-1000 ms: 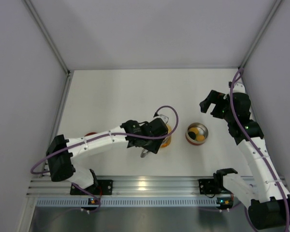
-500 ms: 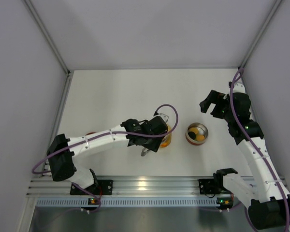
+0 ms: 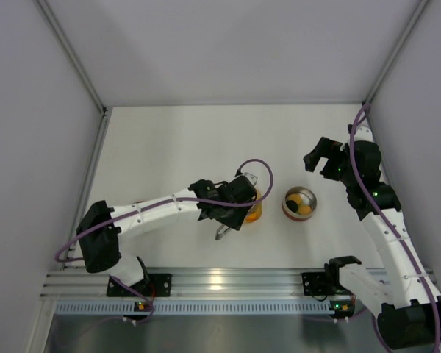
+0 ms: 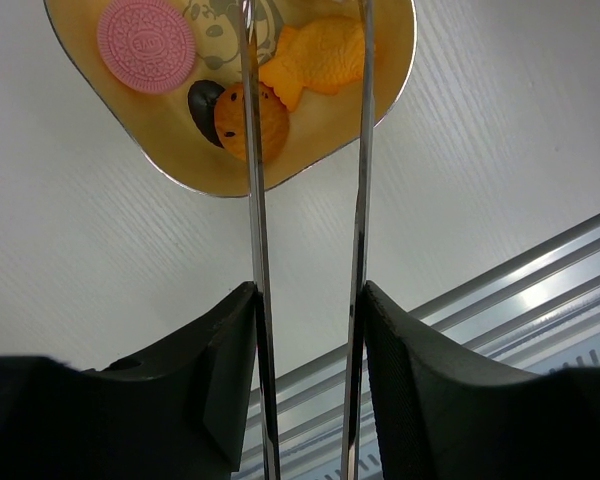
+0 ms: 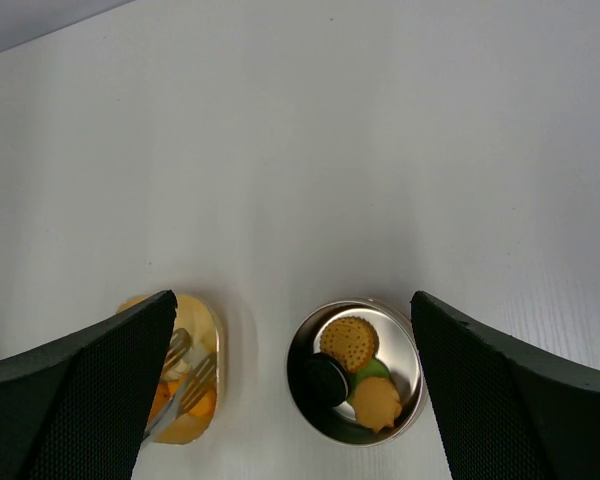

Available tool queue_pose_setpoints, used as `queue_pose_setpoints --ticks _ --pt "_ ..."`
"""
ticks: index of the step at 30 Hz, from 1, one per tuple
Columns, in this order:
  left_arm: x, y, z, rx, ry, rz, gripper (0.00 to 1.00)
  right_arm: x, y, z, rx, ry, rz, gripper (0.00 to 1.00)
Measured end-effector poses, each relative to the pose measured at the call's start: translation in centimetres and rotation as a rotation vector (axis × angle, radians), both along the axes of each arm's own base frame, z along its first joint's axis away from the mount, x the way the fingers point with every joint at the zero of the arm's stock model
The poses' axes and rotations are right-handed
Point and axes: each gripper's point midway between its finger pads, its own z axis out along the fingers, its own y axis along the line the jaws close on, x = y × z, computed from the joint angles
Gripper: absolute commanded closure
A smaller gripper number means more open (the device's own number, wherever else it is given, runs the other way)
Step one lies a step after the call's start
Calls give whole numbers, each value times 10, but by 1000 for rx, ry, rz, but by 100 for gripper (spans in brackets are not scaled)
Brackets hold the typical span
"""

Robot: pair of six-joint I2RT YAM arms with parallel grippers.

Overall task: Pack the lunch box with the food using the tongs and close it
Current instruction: Pick up the fake food from the plate.

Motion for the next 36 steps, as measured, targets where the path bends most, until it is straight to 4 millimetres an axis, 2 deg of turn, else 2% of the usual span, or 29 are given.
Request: queue_pose_setpoints --ticks 10,20,27,36 --pt "1 -1 0 -4 0 -4 58 0 0 0 0 0 0 1" --pt "4 1 3 -1 -20 -4 59 0 0 0 0 0 0 0" --pt "15 -2 27 -28 -83 13 60 0 0 0 0 0 0 1" --pt "27 -17 62 -98 -145 0 60 0 0 0 0 0 0 0"
